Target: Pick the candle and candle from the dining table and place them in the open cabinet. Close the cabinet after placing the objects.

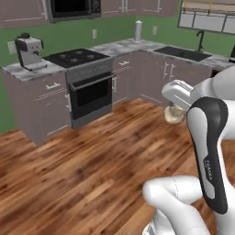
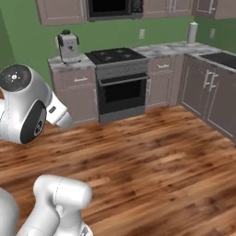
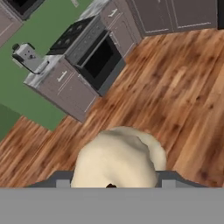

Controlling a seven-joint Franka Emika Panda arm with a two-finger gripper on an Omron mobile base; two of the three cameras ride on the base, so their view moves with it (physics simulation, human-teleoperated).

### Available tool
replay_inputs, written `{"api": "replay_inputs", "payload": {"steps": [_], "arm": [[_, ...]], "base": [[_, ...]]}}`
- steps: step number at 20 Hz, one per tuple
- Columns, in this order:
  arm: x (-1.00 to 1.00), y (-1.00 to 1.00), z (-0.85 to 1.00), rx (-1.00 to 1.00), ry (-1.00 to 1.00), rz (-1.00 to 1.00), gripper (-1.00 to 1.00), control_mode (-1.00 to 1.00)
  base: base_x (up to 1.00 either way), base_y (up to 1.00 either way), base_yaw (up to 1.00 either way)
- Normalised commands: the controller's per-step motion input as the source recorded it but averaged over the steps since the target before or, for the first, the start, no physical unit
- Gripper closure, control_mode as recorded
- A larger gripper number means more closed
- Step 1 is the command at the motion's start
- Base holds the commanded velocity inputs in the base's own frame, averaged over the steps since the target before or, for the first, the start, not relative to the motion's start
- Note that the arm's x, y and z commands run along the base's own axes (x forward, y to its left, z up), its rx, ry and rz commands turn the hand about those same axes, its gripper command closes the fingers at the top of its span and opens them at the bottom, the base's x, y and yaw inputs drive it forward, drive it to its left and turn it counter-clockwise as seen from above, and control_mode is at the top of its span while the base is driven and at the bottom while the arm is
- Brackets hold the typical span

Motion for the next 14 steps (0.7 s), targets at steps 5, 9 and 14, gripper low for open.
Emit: {"api": "replay_inputs", "payload": {"steps": [5,9,14], "arm": [[0.0,0.0,0.0,0.0,0.0,0.0,1.0,1.0],[0.0,0.0,0.0,0.0,0.0,0.0,1.0,1.0],[0.0,0.0,0.0,0.0,0.0,0.0,1.0,1.0]], "base": [[0.83,-0.27,-0.36],[1.0,-0.01,-0.26],[1.0,0.0,-0.21]]}}
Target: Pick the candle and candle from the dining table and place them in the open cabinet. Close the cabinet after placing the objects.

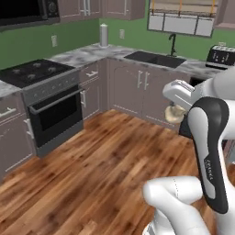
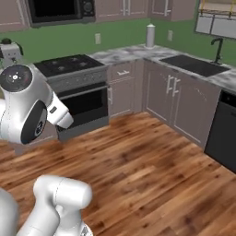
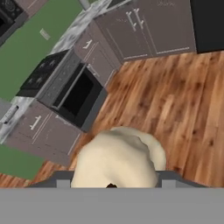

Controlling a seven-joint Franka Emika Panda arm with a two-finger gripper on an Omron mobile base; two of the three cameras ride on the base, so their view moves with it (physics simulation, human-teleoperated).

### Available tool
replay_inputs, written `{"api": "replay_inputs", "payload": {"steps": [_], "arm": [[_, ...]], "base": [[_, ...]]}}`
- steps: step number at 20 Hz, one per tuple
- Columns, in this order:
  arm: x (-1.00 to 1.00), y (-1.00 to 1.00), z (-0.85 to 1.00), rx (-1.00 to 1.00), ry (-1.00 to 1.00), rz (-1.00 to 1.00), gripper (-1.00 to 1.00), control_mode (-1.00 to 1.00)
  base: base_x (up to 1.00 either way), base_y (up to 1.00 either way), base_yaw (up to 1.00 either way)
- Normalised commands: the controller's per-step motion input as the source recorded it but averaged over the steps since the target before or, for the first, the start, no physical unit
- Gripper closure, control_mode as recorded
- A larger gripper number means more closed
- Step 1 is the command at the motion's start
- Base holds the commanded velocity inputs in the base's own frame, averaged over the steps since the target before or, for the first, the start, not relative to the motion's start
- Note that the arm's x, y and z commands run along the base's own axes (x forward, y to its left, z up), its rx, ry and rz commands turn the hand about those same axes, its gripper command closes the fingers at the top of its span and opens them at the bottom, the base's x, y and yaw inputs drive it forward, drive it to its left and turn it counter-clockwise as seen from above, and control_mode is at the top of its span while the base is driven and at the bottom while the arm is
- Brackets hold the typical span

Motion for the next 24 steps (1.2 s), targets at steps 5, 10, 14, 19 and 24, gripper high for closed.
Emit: {"api": "replay_inputs", "payload": {"steps": [5,10,14,19,24], "arm": [[0.0,0.0,0.0,0.0,0.0,0.0,1.0,1.0],[0.0,0.0,0.0,0.0,0.0,0.0,1.0,1.0],[0.0,0.0,0.0,0.0,0.0,0.0,1.0,1.0],[0.0,0.0,0.0,0.0,0.0,0.0,1.0,1.0],[0.0,0.0,0.0,0.0,0.0,0.0,1.0,1.0]], "base": [[0.78,-0.02,-0.24],[0.29,-0.15,-0.34],[0.31,-0.18,-0.35],[0.58,-0.12,-0.33],[0.75,-0.05,-0.3]]}}
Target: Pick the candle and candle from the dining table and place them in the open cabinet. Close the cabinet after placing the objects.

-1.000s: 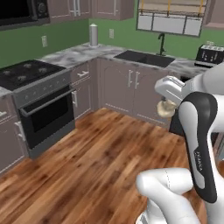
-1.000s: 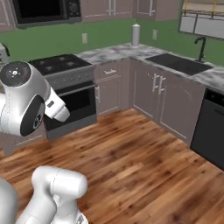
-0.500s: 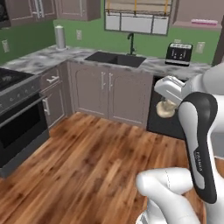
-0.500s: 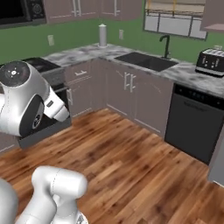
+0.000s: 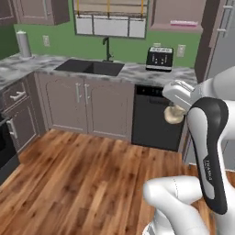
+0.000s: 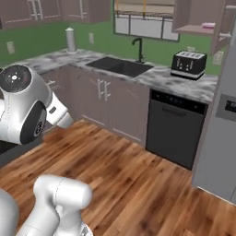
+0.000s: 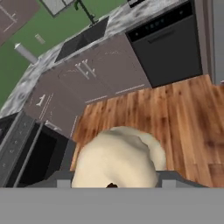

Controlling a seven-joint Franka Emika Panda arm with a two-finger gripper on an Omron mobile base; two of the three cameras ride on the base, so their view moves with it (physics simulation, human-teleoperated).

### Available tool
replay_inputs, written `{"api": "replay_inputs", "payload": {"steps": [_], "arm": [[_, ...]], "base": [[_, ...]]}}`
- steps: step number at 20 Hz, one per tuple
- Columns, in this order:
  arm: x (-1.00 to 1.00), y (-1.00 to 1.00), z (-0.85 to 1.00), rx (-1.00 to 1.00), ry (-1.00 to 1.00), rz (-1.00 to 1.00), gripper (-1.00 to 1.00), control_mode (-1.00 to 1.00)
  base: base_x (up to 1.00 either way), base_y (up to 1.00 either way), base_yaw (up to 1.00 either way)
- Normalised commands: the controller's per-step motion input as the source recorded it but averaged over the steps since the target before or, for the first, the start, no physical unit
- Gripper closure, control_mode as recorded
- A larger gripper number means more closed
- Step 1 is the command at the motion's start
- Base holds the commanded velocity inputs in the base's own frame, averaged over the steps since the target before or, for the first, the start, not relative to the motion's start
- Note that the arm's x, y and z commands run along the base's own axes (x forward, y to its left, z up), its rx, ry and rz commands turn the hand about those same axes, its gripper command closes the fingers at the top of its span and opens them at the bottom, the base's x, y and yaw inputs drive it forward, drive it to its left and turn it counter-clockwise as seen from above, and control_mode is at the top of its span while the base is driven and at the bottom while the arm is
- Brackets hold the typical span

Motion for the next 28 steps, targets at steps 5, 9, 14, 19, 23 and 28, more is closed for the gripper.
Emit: {"api": "replay_inputs", "payload": {"steps": [5,9,14,19,23,28], "arm": [[0.0,0.0,0.0,0.0,0.0,0.0,1.0,1.0],[0.0,0.0,0.0,0.0,0.0,0.0,1.0,1.0],[0.0,0.0,0.0,0.0,0.0,0.0,1.0,1.0],[0.0,0.0,0.0,0.0,0.0,0.0,1.0,1.0],[0.0,0.0,0.0,0.0,0.0,0.0,1.0,1.0],[0.0,0.0,0.0,0.0,0.0,0.0,1.0,1.0]], "base": [[0.84,0.0,-0.27],[0.84,0.0,-0.25],[0.82,0.03,-0.23],[0.77,0.11,-0.2],[0.78,0.14,-0.19],[0.77,0.14,-0.19]]}}
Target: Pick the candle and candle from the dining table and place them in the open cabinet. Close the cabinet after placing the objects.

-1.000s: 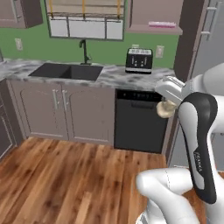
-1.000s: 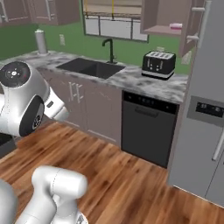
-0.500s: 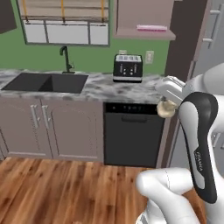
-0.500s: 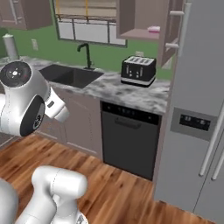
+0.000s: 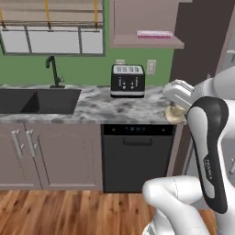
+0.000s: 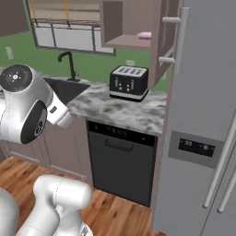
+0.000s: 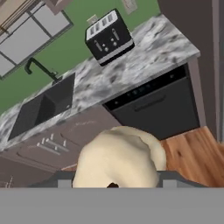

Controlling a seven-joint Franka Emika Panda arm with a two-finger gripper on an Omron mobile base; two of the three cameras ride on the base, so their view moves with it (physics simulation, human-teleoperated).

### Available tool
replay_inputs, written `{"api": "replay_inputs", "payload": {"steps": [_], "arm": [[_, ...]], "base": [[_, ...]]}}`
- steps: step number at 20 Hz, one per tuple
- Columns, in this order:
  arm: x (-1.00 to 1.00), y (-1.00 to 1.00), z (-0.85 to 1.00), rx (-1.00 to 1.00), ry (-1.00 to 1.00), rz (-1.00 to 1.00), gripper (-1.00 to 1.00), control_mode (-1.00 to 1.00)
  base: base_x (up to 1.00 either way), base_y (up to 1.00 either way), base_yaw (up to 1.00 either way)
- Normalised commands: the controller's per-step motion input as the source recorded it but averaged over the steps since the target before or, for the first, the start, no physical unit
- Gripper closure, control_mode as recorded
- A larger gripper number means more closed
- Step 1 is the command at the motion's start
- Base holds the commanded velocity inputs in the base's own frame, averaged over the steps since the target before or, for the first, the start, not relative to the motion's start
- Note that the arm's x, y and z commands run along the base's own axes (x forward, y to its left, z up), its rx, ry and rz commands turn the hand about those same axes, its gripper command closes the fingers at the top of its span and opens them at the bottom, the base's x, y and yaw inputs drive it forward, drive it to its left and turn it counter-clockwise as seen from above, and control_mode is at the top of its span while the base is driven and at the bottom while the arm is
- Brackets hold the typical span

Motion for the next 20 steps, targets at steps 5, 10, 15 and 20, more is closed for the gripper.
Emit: {"api": "replay_inputs", "payload": {"steps": [5,10,15,20], "arm": [[0.0,0.0,0.0,0.0,0.0,0.0,1.0,1.0],[0.0,0.0,0.0,0.0,0.0,0.0,1.0,1.0],[0.0,0.0,0.0,0.0,0.0,0.0,1.0,1.0],[0.0,0.0,0.0,0.0,0.0,0.0,1.0,1.0]], "base": [[0.75,0.12,-0.19],[0.74,0.26,-0.17],[0.76,0.35,-0.17],[0.69,0.27,-0.16]]}}
